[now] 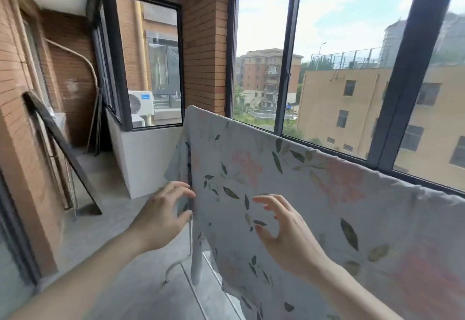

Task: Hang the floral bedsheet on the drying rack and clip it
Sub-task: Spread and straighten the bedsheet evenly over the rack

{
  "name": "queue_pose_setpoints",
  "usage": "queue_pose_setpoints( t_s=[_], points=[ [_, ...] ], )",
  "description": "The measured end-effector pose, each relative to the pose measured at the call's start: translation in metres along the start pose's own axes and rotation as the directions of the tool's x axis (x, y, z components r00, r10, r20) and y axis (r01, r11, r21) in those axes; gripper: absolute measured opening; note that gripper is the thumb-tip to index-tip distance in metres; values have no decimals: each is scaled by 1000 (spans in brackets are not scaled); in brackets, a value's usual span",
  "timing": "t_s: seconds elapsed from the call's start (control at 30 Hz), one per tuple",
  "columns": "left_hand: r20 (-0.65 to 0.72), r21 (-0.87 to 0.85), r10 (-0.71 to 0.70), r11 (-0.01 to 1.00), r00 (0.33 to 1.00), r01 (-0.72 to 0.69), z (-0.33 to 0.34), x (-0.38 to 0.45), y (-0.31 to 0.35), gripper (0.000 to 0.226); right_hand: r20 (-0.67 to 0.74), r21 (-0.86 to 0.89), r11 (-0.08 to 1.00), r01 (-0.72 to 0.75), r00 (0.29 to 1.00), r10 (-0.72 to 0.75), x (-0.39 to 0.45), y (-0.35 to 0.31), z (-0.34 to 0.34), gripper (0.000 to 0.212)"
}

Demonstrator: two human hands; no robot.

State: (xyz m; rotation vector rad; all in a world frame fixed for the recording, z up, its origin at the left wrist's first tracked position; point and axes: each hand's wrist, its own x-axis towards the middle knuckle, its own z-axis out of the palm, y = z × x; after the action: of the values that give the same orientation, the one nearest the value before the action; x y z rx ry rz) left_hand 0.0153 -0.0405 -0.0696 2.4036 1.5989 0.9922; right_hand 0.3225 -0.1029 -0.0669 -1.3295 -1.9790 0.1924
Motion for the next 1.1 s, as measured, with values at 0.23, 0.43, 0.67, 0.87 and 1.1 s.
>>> queue_pose_setpoints(
  t_s=[0.23, 0.43, 0.67, 0.87, 1.1],
  points=[
    [14, -1, -71, 997, 997, 71, -40, 17, -108, 29, 65, 8, 1000, -4, 998, 4, 86, -33, 88, 49],
    [33, -20, -92, 995, 995, 93, -70, 44, -199, 27, 79, 31, 999, -26, 997, 23, 142, -71, 169, 49],
    [35, -72, -95, 993, 995, 98, -82, 86, -255, 26, 58, 7, 999, -40, 998, 39, 205, -87, 204, 46],
    [39, -110, -93, 989, 995, 97, -76, 142, -297, 27, 45, -5, 1000, -29, 999, 29, 271, -81, 233, 44],
    [34, -78, -66, 995, 997, 69, -60, 244, -356, 25, 15, 6, 1000, -24, 1000, 24, 369, -47, 275, 44]
  ],
)
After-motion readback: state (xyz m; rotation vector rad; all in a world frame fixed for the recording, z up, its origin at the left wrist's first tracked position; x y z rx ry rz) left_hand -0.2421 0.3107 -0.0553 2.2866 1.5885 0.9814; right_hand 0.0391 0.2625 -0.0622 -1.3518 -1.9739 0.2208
